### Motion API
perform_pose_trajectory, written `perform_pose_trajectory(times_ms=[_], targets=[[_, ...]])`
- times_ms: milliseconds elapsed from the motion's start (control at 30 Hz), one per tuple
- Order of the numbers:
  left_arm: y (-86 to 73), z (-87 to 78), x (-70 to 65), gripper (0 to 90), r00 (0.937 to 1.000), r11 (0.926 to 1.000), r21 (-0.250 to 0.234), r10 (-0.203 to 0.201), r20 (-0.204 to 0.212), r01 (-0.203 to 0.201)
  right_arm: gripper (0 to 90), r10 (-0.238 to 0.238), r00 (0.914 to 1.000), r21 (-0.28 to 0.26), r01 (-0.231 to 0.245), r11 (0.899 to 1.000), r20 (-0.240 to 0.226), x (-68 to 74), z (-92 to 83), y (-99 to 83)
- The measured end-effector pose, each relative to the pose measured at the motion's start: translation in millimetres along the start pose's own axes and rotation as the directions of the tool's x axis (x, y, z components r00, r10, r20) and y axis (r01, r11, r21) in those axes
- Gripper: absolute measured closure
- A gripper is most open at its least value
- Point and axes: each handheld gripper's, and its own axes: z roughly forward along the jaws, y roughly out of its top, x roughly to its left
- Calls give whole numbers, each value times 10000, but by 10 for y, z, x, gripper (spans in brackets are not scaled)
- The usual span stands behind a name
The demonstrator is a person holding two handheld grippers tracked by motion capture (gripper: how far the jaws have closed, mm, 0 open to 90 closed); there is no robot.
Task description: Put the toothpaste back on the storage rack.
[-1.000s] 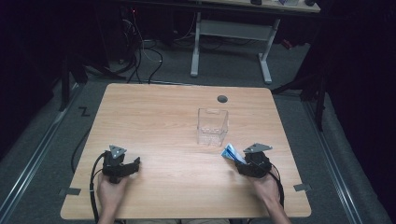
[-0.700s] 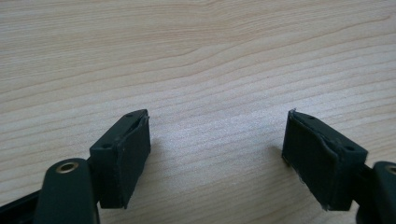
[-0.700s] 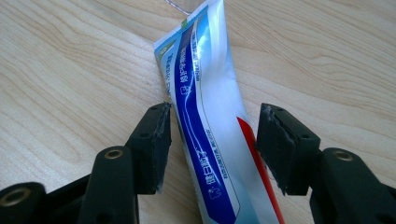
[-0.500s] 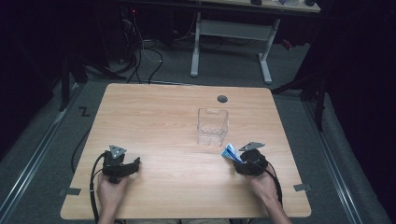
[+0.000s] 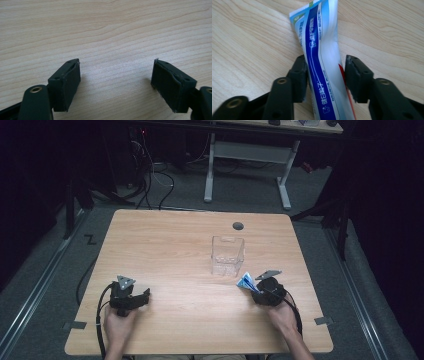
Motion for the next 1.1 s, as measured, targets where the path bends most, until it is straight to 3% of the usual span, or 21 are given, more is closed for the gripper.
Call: perform_pose_trajectory(times_ms=[367, 567, 933, 1100], targets=[[-1, 1, -1, 237, 10000, 10000, -14, 0, -10, 0, 642, -134, 9999, 684, 138, 9976, -66, -50, 29, 60], [0, 0, 0, 238, 10000, 10000, -1, 2, 2, -2, 670, -505, 9987, 1216, 503, 9913, -12, -37, 50, 120], [0, 0, 0, 237, 10000, 10000, -1, -5, 3, 5, 703, -677, 9976, 1121, 693, 9913, -176, -60, 35, 116], [0, 1, -1, 237, 10000, 10000, -16, -4, -10, 4, 711, -480, 9982, 848, 509, 9951, -368, -90, -1, 64]])
